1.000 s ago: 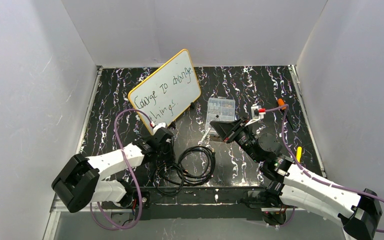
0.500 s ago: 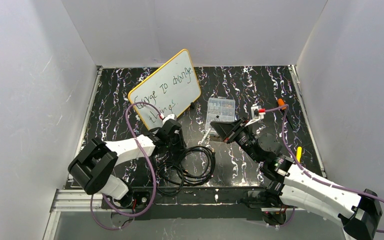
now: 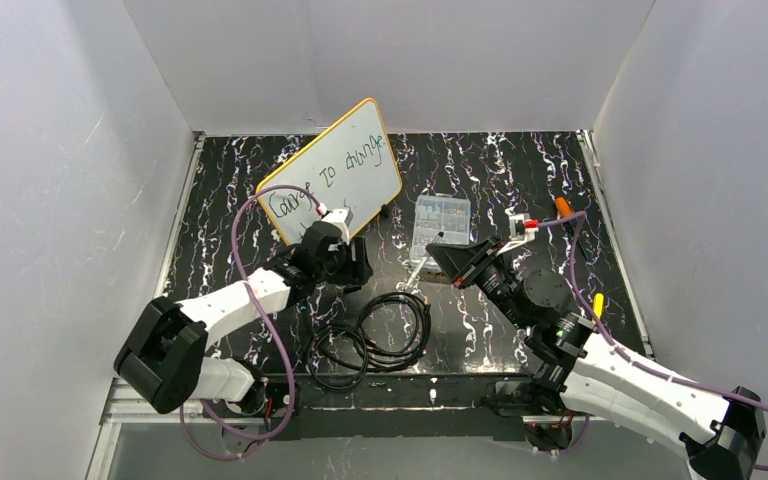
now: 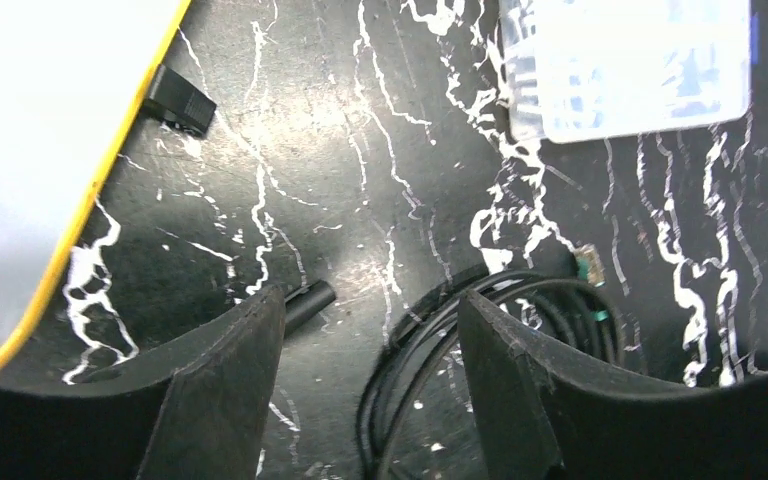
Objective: Write a sentence on the whiteboard
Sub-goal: Adjust the pen cap at the center of the board, then close the whiteboard marker at the center of the board.
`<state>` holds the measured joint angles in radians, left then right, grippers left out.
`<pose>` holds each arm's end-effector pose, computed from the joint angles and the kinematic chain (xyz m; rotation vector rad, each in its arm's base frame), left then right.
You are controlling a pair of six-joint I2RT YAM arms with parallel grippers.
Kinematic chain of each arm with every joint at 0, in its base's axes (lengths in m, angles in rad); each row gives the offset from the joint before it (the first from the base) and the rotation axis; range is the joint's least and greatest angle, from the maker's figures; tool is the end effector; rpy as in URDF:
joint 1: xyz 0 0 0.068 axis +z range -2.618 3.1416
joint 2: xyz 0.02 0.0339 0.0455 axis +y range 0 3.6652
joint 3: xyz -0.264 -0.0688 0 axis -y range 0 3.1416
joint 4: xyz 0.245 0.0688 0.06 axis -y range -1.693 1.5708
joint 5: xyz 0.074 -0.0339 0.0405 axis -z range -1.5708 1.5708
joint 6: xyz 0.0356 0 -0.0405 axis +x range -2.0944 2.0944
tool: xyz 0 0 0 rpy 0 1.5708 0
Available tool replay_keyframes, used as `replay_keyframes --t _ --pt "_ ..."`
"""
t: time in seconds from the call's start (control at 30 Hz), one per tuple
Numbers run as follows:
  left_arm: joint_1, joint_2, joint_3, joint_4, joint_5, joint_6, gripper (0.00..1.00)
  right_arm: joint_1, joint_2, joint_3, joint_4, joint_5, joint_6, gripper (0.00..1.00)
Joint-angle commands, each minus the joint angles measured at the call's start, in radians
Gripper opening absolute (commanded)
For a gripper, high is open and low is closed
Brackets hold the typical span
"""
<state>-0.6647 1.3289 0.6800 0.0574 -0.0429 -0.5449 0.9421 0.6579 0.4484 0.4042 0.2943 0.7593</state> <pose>0.2207 -0.1710 0.2085 0.1083 2.2321 -0.6377 0.1079 0.1308 0.3036 0.1299 1.4901 1.2022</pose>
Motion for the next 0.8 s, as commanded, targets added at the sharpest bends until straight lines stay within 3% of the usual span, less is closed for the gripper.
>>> replay_keyframes --t 0.0,0.13,0.33,0.77 --pt "0.054 -0.015 0.007 -0.082 0.171 0.261 0.62 -0.002 -0.025 -0.002 0.016 0.033 -0.01 0.01" --pt "0.055 0.018 0.02 -0.074 0.277 0.365 0.61 -0.002 -0.033 -0.007 0.014 0.039 -0.008 0.01" --pt "0.056 0.081 0.033 -0.069 0.277 0.456 0.57 -0.002 -0.036 -0.005 0.003 0.041 -0.01 0.01" --pt "0.015 0.129 0.029 -0.091 0.146 0.498 0.57 -0.002 -0.029 -0.005 0.005 0.039 -0.01 0.01"
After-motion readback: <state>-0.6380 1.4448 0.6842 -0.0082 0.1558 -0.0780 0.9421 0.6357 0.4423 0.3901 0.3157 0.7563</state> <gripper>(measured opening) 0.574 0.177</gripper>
